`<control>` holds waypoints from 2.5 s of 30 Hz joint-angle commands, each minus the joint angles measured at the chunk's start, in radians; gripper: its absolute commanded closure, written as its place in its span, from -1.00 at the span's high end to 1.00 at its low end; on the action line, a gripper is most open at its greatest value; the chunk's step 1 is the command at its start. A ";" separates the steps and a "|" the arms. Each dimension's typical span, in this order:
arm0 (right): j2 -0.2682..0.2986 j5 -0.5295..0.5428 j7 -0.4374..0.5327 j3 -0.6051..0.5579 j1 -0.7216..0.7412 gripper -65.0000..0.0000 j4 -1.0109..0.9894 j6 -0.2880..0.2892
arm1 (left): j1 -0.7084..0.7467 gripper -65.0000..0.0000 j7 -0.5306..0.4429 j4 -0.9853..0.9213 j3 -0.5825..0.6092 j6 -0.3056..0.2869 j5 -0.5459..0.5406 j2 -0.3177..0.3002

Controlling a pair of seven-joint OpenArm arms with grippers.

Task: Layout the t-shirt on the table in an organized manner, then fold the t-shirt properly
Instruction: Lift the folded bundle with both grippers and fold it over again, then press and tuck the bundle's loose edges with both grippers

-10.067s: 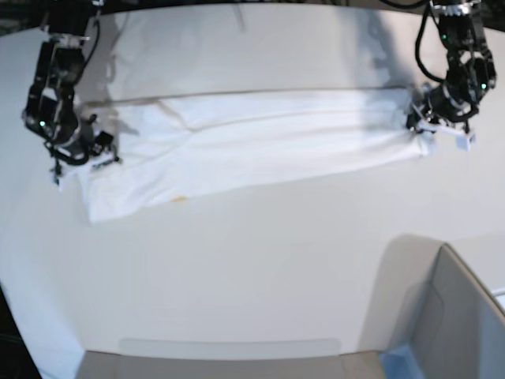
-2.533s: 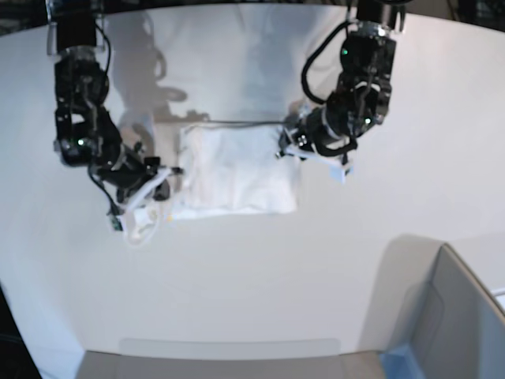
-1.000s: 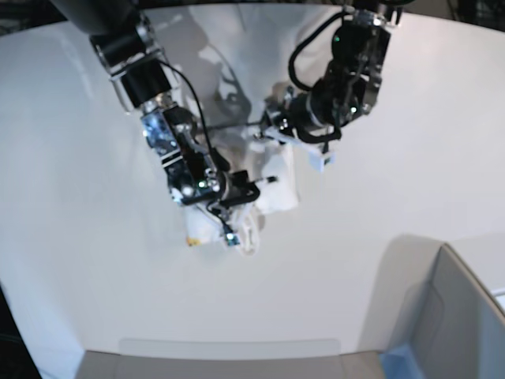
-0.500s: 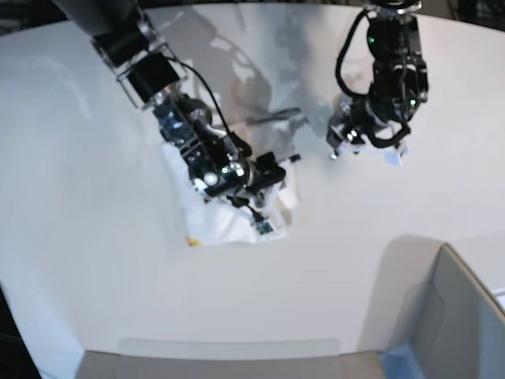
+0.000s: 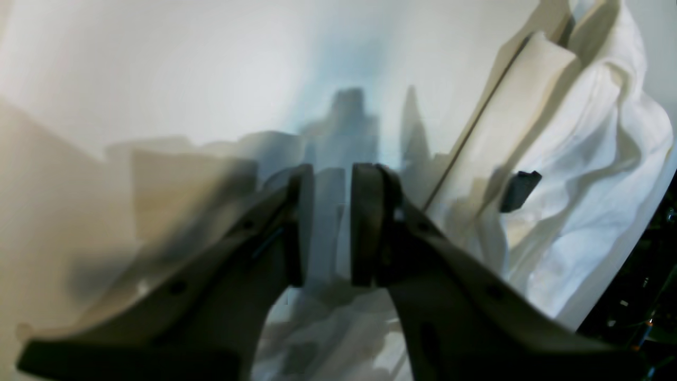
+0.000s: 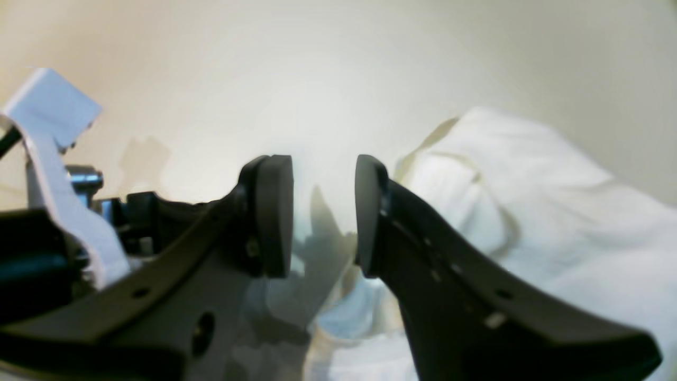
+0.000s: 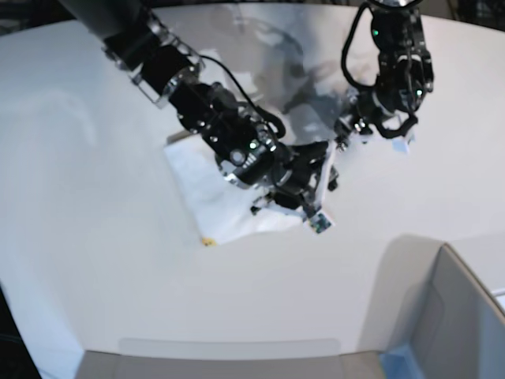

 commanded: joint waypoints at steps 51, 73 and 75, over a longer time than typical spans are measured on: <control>0.223 0.146 0.017 0.574 -0.244 -1.00 0.239 0.069 | -0.184 -0.85 -0.100 0.116 0.489 -0.003 -0.001 -0.067; 0.163 0.146 0.217 0.287 0.078 -1.00 -0.396 0.167 | -0.175 -0.85 -0.099 0.119 0.497 -0.005 -0.006 -0.067; 0.191 0.146 0.210 0.289 0.059 -1.00 -0.270 0.166 | -0.175 -0.85 -0.097 0.121 0.499 -0.006 -0.006 -0.065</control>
